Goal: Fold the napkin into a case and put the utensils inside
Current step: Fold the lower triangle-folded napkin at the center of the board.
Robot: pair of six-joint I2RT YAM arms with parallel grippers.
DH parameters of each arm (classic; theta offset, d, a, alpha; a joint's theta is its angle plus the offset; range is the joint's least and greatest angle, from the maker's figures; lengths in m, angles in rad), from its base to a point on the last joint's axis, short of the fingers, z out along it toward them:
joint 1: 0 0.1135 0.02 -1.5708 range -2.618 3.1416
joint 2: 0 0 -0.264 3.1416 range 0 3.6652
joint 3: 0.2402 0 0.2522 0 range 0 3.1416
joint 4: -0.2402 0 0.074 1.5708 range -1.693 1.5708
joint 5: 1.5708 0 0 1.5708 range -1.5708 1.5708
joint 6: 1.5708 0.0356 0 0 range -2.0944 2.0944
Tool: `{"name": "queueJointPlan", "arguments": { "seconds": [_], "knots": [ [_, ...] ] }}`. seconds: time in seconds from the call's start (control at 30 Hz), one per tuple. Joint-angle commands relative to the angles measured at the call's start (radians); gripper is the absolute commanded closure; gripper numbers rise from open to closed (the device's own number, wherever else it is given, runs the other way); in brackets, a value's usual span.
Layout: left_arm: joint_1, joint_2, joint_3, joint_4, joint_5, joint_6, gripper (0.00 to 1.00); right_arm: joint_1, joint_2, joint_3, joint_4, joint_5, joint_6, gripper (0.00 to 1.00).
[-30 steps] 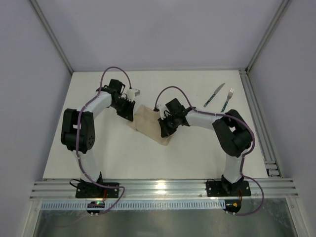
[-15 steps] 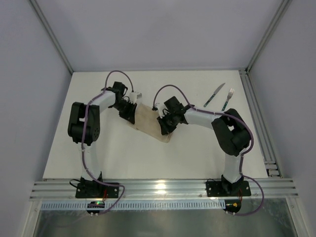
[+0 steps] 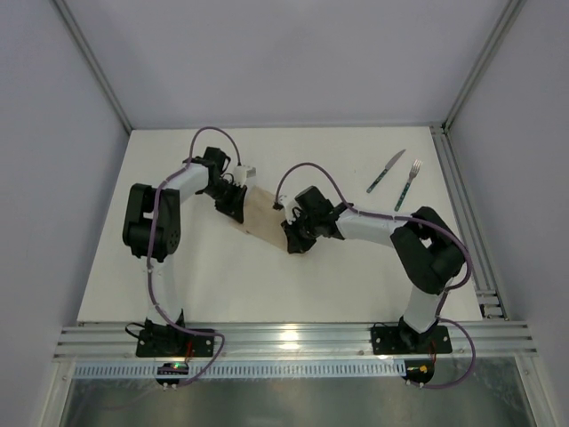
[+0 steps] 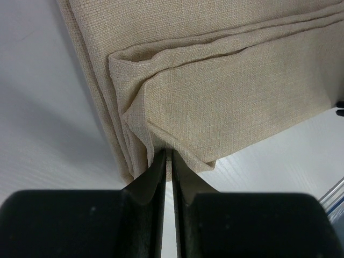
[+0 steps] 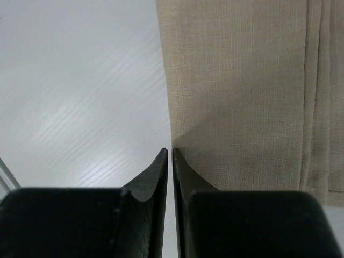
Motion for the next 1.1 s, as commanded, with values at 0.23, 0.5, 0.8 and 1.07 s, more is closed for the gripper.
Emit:
{"name": "queueJointPlan", "arguments": {
  "seconds": [0.23,0.5,0.8,1.07],
  "knots": [
    [-0.004,0.027,0.012,0.027,-0.013,-0.003,0.92,-0.027,-0.072,-0.157,0.028,0.0,0.145,0.9],
    [-0.004,0.016,0.006,0.024,-0.002,0.014,0.92,-0.06,-0.247,-0.161,-0.11,0.002,0.157,0.87],
    [-0.007,0.007,0.0,0.024,-0.007,0.03,0.91,-0.244,-0.143,0.189,0.04,0.04,0.068,0.4],
    [-0.012,0.007,-0.002,0.019,-0.025,0.036,0.91,-0.284,0.31,0.651,-0.126,-0.098,0.051,0.4]
  ]
}}
